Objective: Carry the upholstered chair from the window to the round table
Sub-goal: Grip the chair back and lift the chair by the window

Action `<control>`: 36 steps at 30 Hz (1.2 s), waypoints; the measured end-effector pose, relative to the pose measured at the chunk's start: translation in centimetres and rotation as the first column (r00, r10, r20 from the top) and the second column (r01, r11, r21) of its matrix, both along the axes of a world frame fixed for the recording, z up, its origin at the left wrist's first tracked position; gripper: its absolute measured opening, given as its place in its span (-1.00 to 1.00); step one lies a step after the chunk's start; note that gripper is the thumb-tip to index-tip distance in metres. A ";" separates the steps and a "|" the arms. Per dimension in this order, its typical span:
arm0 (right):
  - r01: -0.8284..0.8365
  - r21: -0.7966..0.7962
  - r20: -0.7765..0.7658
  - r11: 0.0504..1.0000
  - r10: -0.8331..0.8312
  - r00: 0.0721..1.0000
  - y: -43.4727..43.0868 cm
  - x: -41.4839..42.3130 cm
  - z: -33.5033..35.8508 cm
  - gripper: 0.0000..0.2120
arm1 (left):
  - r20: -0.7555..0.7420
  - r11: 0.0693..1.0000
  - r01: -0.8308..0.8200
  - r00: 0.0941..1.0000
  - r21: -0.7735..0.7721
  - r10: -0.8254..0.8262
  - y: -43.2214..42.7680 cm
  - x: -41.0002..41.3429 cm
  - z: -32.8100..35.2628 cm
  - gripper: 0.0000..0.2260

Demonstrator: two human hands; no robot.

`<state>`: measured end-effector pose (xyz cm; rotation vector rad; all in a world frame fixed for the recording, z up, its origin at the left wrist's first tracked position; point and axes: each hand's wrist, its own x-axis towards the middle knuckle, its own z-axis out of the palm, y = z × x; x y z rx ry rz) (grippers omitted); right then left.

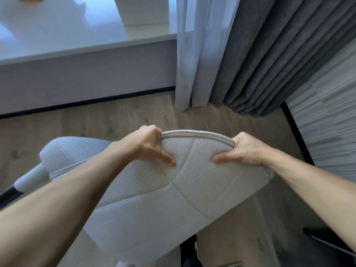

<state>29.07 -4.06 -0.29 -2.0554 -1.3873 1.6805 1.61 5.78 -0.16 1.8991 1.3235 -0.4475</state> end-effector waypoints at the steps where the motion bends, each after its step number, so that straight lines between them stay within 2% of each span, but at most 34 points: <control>1: -0.004 0.015 0.007 1.000 0.004 1.000 0.5 0.0 1.2 -0.72 | 0.015 1.000 -0.006 1.000 0.005 0.006 0.3 -0.2 0.9 -0.27; 8: -0.045 0.125 0.116 0.991 0.031 0.993 2.7 -0.4 10.4 -0.65 | 0.130 0.999 -0.024 0.991 0.042 0.019 1.5 -0.9 8.0 -0.37; 15: -0.123 0.243 0.238 0.962 0.064 0.969 3.7 -2.0 18.4 -0.68 | 0.276 0.992 -0.086 0.959 0.090 0.058 1.4 -2.8 13.4 -0.46; 20: -0.173 0.288 0.297 0.942 0.084 0.951 2.9 -4.3 21.3 -0.65 | 0.383 0.978 -0.178 0.916 0.113 0.122 -0.4 -5.0 15.1 -0.51; 26: -0.217 0.297 0.361 0.930 0.101 0.927 0.0 -8.5 23.4 -0.66 | 0.477 0.944 -0.279 0.864 0.179 0.165 -3.7 -8.9 14.9 -0.44; 31: -0.283 0.329 0.465 0.901 0.107 0.879 -1.8 -13.8 25.9 -0.40 | 0.510 0.915 -0.327 0.843 0.237 0.169 -6.3 -14.0 16.2 -0.44; 36: -0.385 0.342 0.574 0.857 0.134 0.808 -3.0 -19.7 28.4 -0.36 | 0.593 0.865 -0.443 0.771 0.238 0.232 -9.7 -19.4 17.1 -0.51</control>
